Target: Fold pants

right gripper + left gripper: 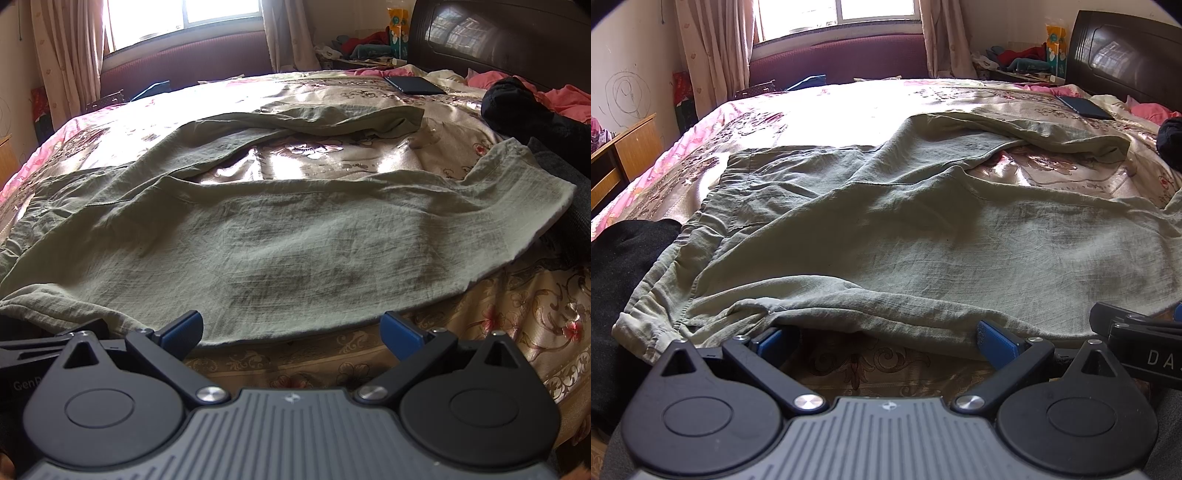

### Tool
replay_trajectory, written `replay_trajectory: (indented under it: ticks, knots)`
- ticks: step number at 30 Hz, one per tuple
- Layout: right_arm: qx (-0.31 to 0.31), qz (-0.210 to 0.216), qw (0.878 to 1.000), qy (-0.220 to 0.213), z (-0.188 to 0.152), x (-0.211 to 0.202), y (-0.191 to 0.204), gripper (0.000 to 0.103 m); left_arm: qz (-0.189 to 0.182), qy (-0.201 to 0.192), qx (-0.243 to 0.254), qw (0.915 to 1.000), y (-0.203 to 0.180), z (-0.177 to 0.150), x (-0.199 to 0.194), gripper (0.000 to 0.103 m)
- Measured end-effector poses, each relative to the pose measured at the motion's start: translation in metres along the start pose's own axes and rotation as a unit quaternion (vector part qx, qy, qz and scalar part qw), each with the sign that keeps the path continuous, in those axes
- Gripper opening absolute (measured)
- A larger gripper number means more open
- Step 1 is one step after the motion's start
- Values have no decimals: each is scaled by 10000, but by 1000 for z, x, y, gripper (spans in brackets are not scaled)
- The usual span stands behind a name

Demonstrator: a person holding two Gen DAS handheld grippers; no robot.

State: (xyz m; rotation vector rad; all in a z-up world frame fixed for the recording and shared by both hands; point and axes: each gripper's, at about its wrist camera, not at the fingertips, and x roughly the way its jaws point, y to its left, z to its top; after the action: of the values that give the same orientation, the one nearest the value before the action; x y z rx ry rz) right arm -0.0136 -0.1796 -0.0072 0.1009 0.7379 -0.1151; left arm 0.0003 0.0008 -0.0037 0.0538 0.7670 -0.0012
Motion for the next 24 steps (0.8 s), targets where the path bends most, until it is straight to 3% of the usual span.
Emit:
replay_trajectory:
  ticks: [9, 17, 24]
  knots:
    - [155, -24, 9999, -22, -1, -4, -6, 101, -79, -154, 93, 9998, -8, 4, -4, 103]
    - [713, 79, 9974, -4, 7, -12, -26, 101, -121, -412, 329, 9985, -22, 12, -8, 103]
    - [956, 102, 9952, -157, 23, -18, -47, 101, -420, -542, 625, 9957, -43, 20, -14, 103]
